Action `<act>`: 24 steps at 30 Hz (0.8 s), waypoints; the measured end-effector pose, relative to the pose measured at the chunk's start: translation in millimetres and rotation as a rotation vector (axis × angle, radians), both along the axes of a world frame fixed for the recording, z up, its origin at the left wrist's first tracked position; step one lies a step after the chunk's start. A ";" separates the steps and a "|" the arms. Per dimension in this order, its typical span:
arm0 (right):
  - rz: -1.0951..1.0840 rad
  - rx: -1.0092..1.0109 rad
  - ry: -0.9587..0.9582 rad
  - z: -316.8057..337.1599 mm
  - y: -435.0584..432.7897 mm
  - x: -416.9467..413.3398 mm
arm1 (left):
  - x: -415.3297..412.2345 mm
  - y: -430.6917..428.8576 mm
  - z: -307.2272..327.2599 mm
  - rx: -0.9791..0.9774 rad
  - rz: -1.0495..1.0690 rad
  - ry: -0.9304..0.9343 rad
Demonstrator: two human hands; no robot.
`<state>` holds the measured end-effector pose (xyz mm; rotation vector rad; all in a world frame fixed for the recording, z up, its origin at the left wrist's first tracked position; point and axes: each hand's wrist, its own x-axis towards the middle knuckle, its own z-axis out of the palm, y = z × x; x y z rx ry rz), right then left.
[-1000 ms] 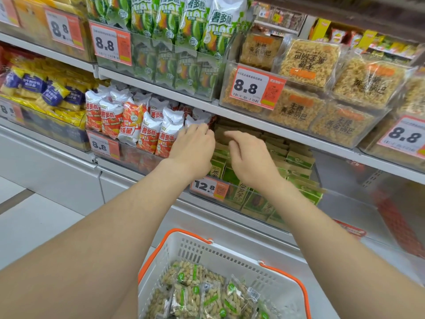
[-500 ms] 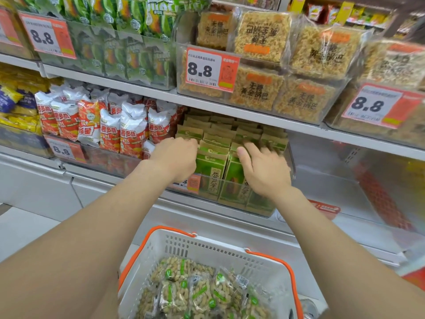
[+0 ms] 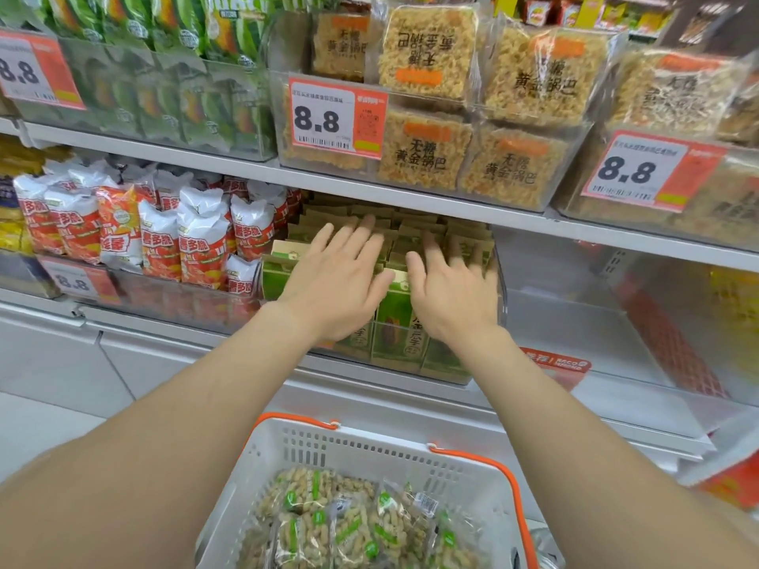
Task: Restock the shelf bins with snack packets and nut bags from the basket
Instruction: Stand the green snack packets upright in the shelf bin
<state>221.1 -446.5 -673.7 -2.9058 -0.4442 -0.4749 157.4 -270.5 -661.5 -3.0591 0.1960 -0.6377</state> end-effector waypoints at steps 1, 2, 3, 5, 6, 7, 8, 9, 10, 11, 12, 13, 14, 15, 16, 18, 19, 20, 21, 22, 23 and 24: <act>0.008 0.020 0.076 1.2 0.3 5.2 | 7.4 0.0 -2.0 0.029 0.021 0.018; 0.016 0.027 0.110 1.2 -0.8 11.2 | 15.1 0.0 -3.1 0.030 0.044 0.048; 0.024 0.024 0.113 1.3 -1.8 16.2 | 23.1 -0.2 -4.5 0.017 0.068 0.077; 0.033 0.031 0.126 1.0 -1.3 23.0 | 37.1 -1.8 -8.2 -0.007 0.111 0.105; 0.031 0.034 0.150 0.9 0.2 25.9 | 41.7 -2.4 -9.8 -0.008 0.130 0.103; 0.027 0.030 0.170 1.1 1.5 28.2 | 44.4 -2.6 -10.8 0.000 0.144 0.097; 0.023 0.018 0.182 1.9 2.6 29.5 | 45.1 -3.0 -10.3 0.017 0.153 0.098; 0.020 0.005 0.188 4.0 3.0 29.9 | 45.0 -3.2 -9.1 0.038 0.153 0.112; 0.021 -0.006 0.194 6.1 2.7 29.6 | 43.9 -3.5 -7.9 0.056 0.144 0.139; 0.030 -0.019 0.198 8.2 1.9 29.3 | 41.3 -4.1 -5.8 0.063 0.133 0.174; 0.045 -0.034 0.201 10.0 0.6 28.5 | 37.8 -5.0 -3.7 0.065 0.124 0.207; 0.063 -0.046 0.205 11.8 -0.8 27.2 | 34.2 -5.9 -2.5 0.066 0.116 0.217; 0.081 -0.050 0.207 13.2 -2.6 26.7 | 31.9 -6.7 -2.7 0.075 0.117 0.199; 0.095 -0.044 0.208 13.9 -4.9 26.2 | 31.5 -7.7 -3.7 0.087 0.126 0.166; 0.101 -0.030 0.205 13.1 -6.9 26.0 | 32.1 -8.4 -4.9 0.087 0.142 0.130; 0.111 0.007 0.181 9.8 -8.4 24.3 | 35.5 -9.7 -4.8 0.028 0.163 0.109; 0.113 0.018 0.165 8.1 -7.6 21.5 | 37.2 -10.4 -2.9 -0.003 0.163 0.118; 0.104 0.017 0.137 6.6 -6.3 17.7 | 39.4 -11.7 -1.1 -0.019 0.159 0.123; 0.086 0.002 0.085 5.6 -5.3 15.0 | 42.1 -13.1 0.2 -0.026 0.155 0.120; 0.058 -0.022 0.010 5.4 -5.0 13.7 | 45.8 -14.9 1.6 -0.032 0.151 0.113; 0.023 -0.036 -0.065 6.7 -5.9 14.2 | 49.3 -16.5 3.6 -0.040 0.149 0.111; -0.009 -0.036 -0.112 8.8 -7.9 16.5 | 53.2 -17.8 4.7 -0.047 0.154 0.123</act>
